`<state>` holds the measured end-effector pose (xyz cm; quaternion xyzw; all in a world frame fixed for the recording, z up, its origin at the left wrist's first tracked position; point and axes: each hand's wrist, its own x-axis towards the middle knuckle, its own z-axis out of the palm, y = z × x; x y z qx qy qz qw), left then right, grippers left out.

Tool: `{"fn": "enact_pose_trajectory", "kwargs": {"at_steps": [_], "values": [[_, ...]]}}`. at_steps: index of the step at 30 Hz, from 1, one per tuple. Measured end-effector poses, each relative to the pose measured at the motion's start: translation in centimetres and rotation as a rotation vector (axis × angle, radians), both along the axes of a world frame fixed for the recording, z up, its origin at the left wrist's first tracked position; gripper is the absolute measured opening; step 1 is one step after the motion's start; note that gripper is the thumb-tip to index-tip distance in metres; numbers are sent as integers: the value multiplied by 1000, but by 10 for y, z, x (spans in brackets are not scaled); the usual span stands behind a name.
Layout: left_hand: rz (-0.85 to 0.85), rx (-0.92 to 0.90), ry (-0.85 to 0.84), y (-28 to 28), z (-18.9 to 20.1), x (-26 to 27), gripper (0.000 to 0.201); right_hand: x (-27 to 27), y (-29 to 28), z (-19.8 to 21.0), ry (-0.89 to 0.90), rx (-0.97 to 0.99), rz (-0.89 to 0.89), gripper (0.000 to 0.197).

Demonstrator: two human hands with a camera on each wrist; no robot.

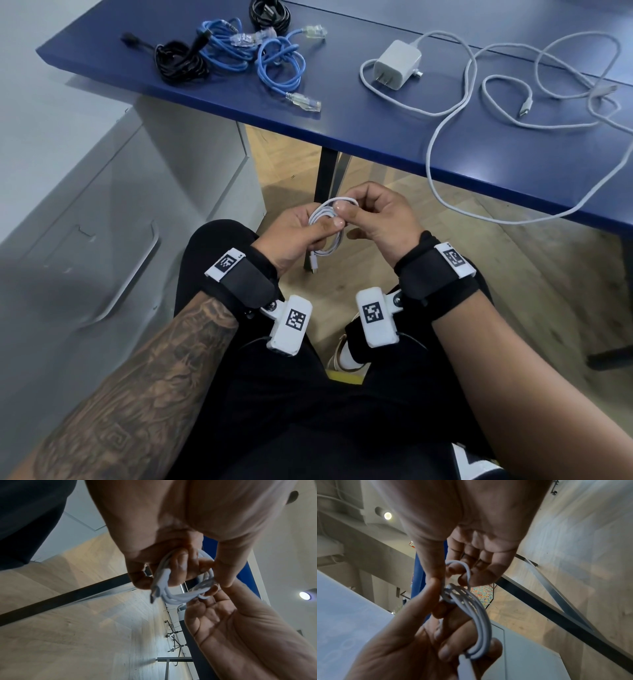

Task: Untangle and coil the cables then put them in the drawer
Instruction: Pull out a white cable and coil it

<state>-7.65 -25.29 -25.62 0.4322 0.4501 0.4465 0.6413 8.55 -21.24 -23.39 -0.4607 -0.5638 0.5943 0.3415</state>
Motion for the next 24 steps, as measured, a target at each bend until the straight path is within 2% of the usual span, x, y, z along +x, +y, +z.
{"fn": "enact_pose_trajectory", "kwargs": {"at_steps": [5, 7, 10, 12, 15, 17, 20, 22, 24], "values": [[74, -50, 1, 2, -2, 1, 10, -6, -7, -4, -62, 238, -114, 3], [118, -71, 5, 3, -5, 1, 18, -8, -12, -10, -100, 351, -165, 13], [141, -74, 14, 3, -9, 1, 20, -9, -19, -17, -144, 456, -184, 24], [140, -54, 28, 3, -11, -1, 19, -10, -18, -17, -184, 354, -174, 31], [136, -28, 2, 2, -10, -3, 10, -10, -14, -9, -78, 17, -103, 26], [107, -20, 7, 4, -7, -4, 9, -9, -11, -4, -53, -11, -56, 20], [65, -60, -138, 9, 1, -8, 17, -13, -10, 9, -66, 146, -134, 15], [102, -81, -246, 12, 6, -9, 29, -17, -9, 22, -139, 310, -184, 14], [166, -66, -255, 12, 9, -10, 39, -22, -7, 40, -222, 476, -191, 13]]}}
